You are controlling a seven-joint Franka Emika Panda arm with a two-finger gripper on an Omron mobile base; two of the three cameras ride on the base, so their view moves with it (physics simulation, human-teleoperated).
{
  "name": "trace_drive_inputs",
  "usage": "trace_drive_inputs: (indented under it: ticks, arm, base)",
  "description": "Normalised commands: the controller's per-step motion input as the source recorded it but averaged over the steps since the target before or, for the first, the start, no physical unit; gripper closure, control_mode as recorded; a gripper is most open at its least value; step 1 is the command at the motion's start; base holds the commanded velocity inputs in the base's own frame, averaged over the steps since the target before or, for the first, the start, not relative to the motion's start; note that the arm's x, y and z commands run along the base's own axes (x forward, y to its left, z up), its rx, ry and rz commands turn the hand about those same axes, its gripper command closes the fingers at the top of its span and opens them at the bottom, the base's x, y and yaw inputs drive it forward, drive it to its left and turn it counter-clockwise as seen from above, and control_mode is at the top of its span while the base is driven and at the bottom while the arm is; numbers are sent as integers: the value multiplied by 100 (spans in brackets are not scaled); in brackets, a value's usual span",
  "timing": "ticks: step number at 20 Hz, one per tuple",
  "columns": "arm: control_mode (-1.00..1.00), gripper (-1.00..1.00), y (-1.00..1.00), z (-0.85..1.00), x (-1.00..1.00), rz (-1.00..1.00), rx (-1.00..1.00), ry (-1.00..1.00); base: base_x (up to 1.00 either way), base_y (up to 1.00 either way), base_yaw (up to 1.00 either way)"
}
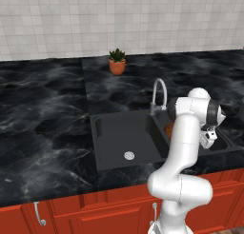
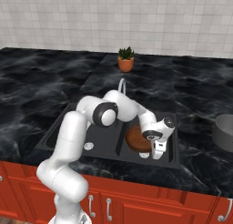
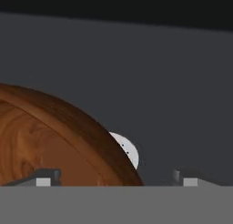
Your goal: Place the saucepan in the left basin and the bowl in the right basin of the sink.
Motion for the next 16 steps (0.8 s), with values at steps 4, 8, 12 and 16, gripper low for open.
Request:
trace_drive_inputs:
  ticks: [4, 8, 12, 16]
  arm:
    - [-100, -100, 0, 28, 0, 0, -1, 0]
    - [-100, -100, 0, 35, 0, 3, -5, 0]
    - [-100, -100, 0, 34, -4, 16, -7, 0]
    - [-100, -100, 0, 31, -16, 29, -11, -1]
  base:
    - [0, 0, 0]
    - [0, 0, 0]
    - [0, 0, 0]
    - [0, 0, 0]
